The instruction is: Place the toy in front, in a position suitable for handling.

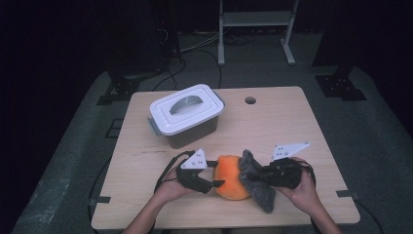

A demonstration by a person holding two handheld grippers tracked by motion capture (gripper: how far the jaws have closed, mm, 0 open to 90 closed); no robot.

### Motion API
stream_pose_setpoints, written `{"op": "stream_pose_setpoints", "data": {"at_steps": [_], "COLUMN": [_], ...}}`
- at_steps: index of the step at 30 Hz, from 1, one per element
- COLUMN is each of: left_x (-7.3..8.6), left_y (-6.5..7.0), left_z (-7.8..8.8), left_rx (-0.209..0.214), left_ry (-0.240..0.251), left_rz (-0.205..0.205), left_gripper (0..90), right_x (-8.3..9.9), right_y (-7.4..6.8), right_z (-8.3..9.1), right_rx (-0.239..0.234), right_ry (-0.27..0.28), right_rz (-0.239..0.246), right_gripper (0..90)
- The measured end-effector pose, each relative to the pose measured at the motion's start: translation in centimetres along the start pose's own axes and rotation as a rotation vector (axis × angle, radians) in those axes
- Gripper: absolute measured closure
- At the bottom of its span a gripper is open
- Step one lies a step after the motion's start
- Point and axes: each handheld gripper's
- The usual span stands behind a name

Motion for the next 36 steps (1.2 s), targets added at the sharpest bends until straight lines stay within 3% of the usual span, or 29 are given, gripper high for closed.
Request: {"op": "stream_pose_setpoints", "data": {"at_steps": [2, 5, 11, 15, 20, 22, 28, 33, 36], "left_x": [0.0, -0.2, -0.1, 0.1, 0.3, 0.3, -0.5, 0.0, 0.2], "left_y": [-0.2, -0.4, -0.5, -0.3, -0.5, -0.5, -0.3, -0.3, -0.2], "left_z": [0.1, 0.5, 0.1, 0.0, 0.1, 0.2, 0.3, -0.4, -0.3], "left_rx": [0.012, 0.022, 0.003, -0.024, -0.011, 0.0, -0.011, 0.015, 0.019], "left_ry": [0.006, 0.031, 0.037, 0.01, 0.001, 0.007, 0.064, 0.024, 0.015], "left_rz": [0.015, 0.047, 0.08, 0.059, 0.054, 0.061, 0.089, 0.097, 0.08], "left_gripper": [33.4, 28.2, 26.6, 27.0, 27.1, 27.0, 19.8, 24.4, 25.8], "right_x": [-0.2, -0.2, -0.4, -1.1, -1.7, -1.5, -1.0, -0.9, -0.5], "right_y": [0.7, 1.0, -1.0, -1.6, -0.3, 0.2, -0.7, -1.2, -0.9], "right_z": [0.0, -0.9, -2.1, -2.1, -1.2, -1.4, -2.6, -2.6, -1.9], "right_rx": [-0.004, -0.011, -0.067, -0.064, -0.027, -0.019, -0.082, -0.093, -0.105], "right_ry": [0.019, 0.004, -0.019, -0.023, 0.023, 0.017, -0.008, -0.016, -0.02], "right_rz": [-0.023, -0.03, 0.011, 0.046, 0.018, 0.005, 0.026, 0.041, 0.031], "right_gripper": [76.0, 76.0, 75.9, 75.8, 76.0, 75.9, 75.9, 75.8, 75.7]}}
Point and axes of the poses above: each handheld gripper's, and its own axes: z roughly backward along the jaws, x roughly out of its underside, y roughly to its right, and after that the axes turned 9 degrees about z, right-handed
